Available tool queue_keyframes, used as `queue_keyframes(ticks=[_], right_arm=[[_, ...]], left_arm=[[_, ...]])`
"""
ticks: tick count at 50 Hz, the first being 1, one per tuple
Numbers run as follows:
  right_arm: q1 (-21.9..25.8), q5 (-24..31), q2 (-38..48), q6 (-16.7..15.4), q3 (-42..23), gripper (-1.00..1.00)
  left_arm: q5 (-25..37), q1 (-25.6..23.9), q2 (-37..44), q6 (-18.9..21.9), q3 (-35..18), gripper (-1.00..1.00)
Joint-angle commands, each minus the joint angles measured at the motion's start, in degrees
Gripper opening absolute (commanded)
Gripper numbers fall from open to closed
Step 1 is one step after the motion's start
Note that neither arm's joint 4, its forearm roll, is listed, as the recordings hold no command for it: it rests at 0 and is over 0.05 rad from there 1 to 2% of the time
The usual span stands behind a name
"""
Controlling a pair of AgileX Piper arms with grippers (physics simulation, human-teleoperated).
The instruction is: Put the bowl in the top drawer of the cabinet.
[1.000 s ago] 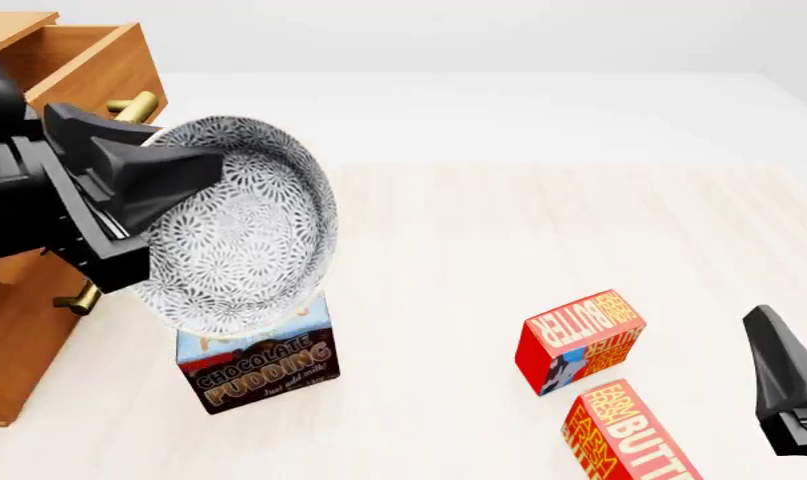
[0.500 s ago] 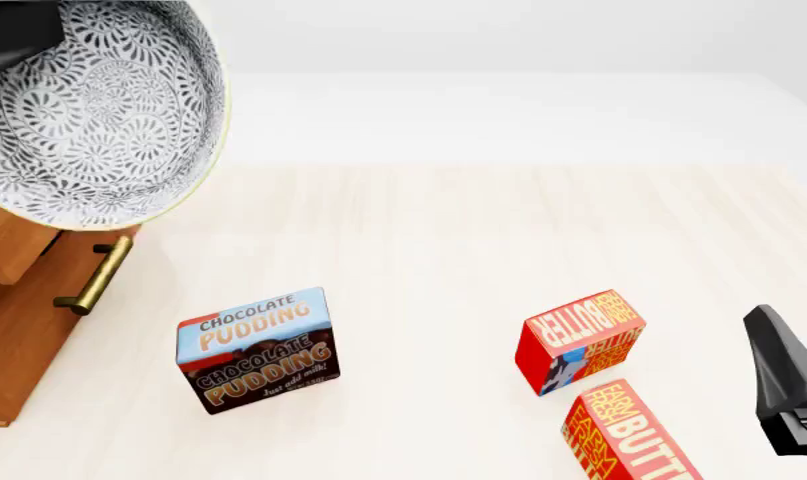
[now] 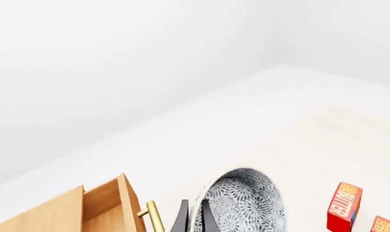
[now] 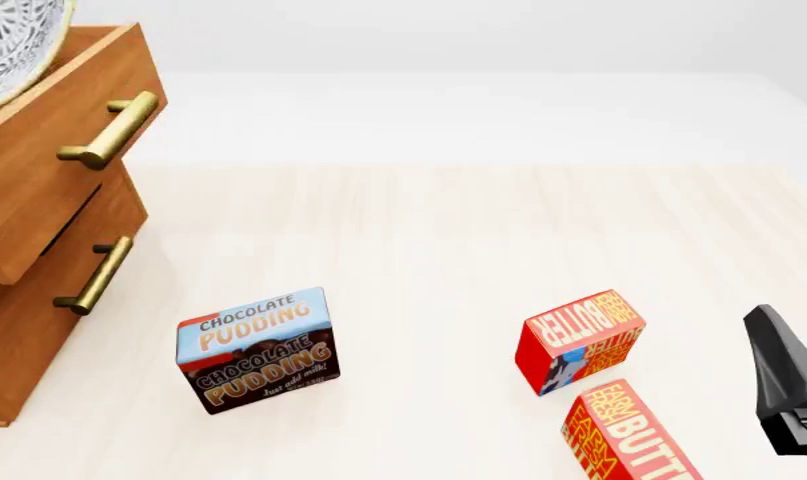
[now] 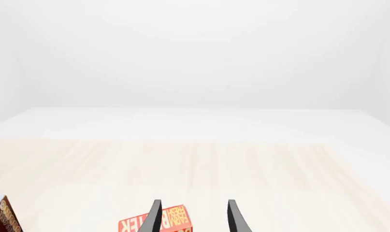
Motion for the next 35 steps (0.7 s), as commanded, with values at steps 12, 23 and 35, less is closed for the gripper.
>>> queue_keyframes(ticks=[12,23,35], right_arm=[[0.18,-0.16,0.00,0.05,0.00,1.00],[0.36,-0.79,-0.01,-0.11,-0.02,1.00],[0.36,-0.79,-0.01,-0.11,-0.02,1.00]], left_arm=[[2.51,3.62,-1.28,0.64,-6.43,-1.00],[2.23,3.84,-1.24,1.01,-7.51,-1.00],[2.23,3.84,-1.24,1.01,-7.51,-1.00]])
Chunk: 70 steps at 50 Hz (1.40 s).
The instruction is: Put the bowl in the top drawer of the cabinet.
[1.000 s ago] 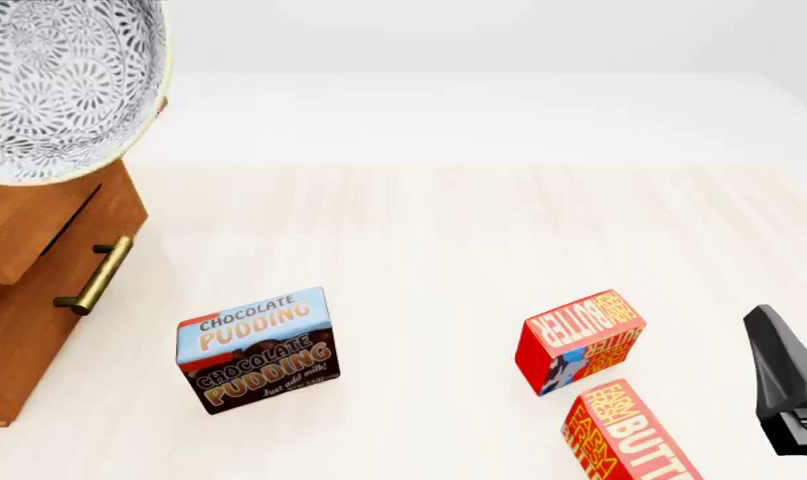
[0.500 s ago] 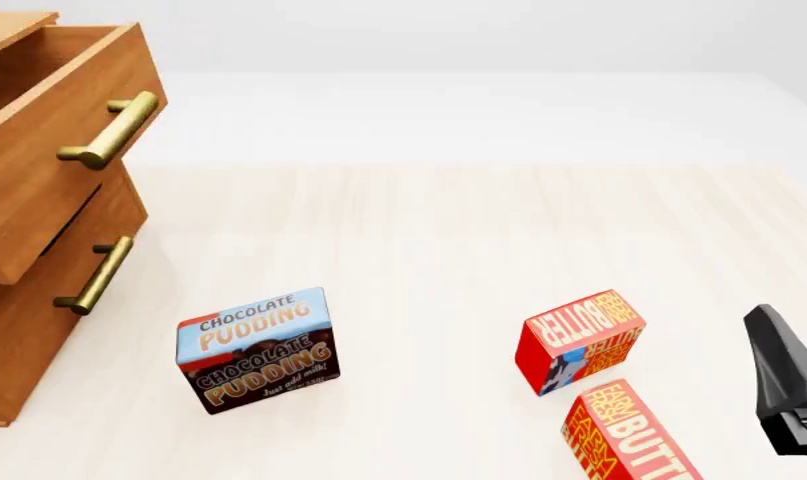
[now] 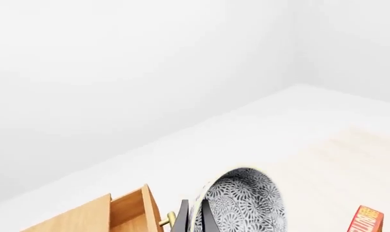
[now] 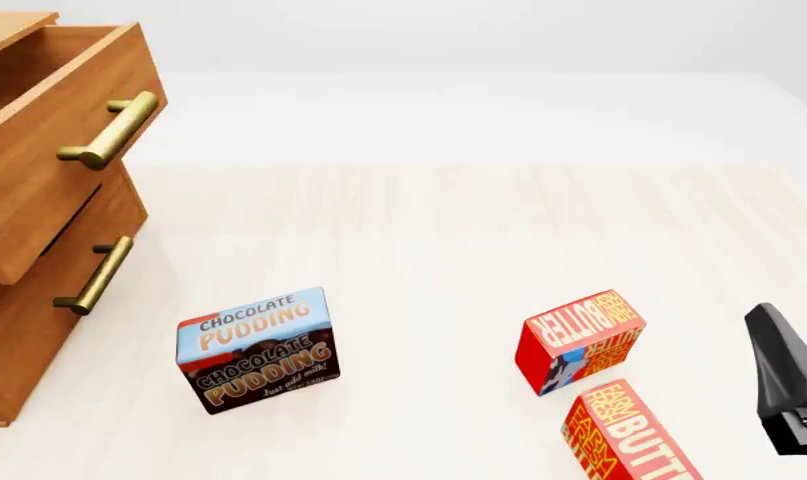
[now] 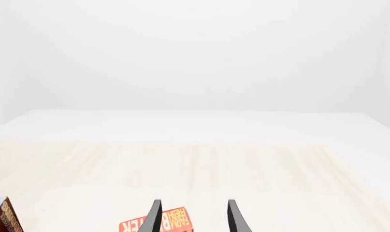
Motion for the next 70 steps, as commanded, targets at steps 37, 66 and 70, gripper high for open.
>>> queue_keyframes(ticks=[37,66,70], right_arm=[[-0.07,-0.25,0.00,0.03,0.00,1.00],[-0.46,-0.27,0.00,0.09,0.00,1.00],[-0.38,-0.29,0.00,0.04,-0.01,1.00]], left_arm=[[0.14,8.66,3.42,-11.07,-2.76,-1.00],[-4.83,20.21,9.00,-17.95,-0.59,-1.00],[-5.17,22.21,9.95,-19.85,-0.44,-1.00]])
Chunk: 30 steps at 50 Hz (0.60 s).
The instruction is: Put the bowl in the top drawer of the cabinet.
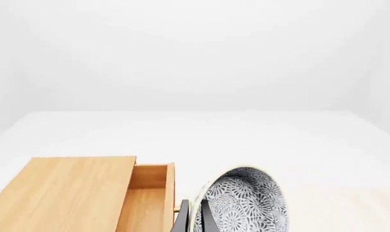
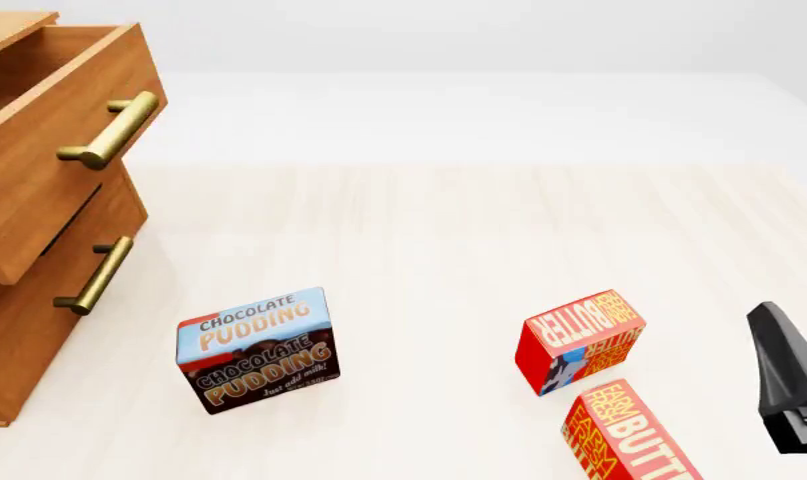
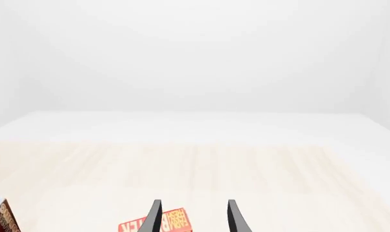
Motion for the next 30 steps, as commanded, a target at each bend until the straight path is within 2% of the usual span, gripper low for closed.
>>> queue_keyframes(ticks=[1,14,20,23,24,28,30], right_arm=[[0.03,-0.01,0.00,-0.04,0.00,1.00],[-0.07,-0.14,0.00,0.01,0.00,1.00],[-0.10,-0.20,0.00,-0.02,0.00,1.00],[-0.09,-0.18,0.00,-0.05,0.00,1.00],[-0.12,-0.18,0.00,-0.06,-0.01,1.00],[-0.08,-0.20,0.00,-0.03,0.00,1.00],[-0.06,-0.20,0.00,-0.05,0.00,1.00]], left_arm=[[-1.53,4.68,1.91,-2.40,0.21,-1.00],[-3.71,9.58,3.52,-7.70,2.50,-1.00],[-5.24,12.71,4.79,-11.46,4.55,-1.00],[-5.86,13.06,4.84,-11.06,4.98,-1.00],[-6.14,14.03,5.10,-12.63,5.11,-1.00],[-6.09,15.95,5.87,-14.40,5.00,-1.00],[-6.12,16.65,6.13,-18.61,6.74,-1.00]])
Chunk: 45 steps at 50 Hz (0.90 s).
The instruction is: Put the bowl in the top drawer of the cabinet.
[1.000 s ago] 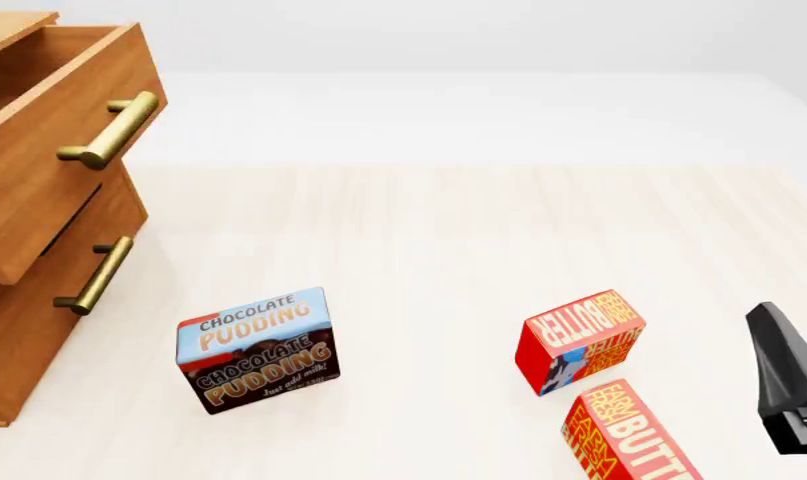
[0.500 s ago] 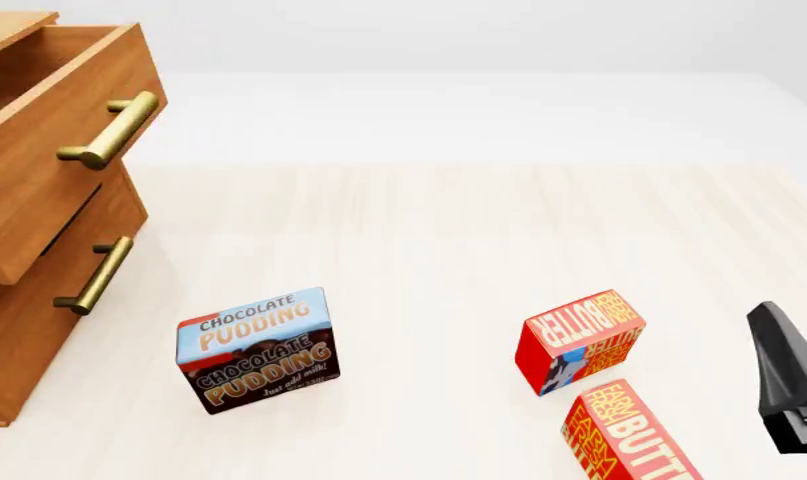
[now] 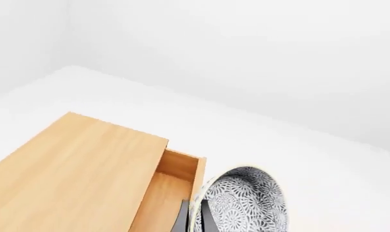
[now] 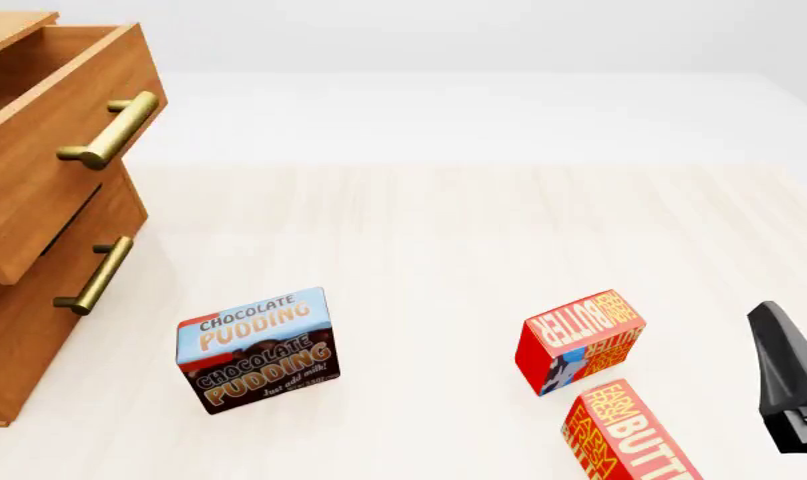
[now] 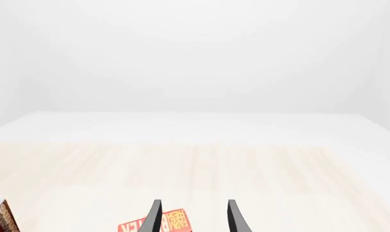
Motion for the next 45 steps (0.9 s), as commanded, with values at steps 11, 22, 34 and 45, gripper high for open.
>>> queue_keyframes(ticks=[11,22,34,45], right_arm=[[0.09,-0.04,0.00,-0.10,0.00,1.00],[0.20,-0.10,0.00,-0.17,-0.01,1.00],[0.14,-0.11,0.00,-0.19,-0.01,1.00],[0.11,-0.17,0.00,-0.21,-0.01,1.00]], left_arm=[[-2.78,8.78,2.01,-9.89,3.89,-1.00],[-3.76,12.05,2.60,-15.98,6.22,-1.00],[-3.30,14.03,4.11,-19.05,5.54,-1.00],[-3.91,15.15,6.27,-25.30,7.75,-1.00]])
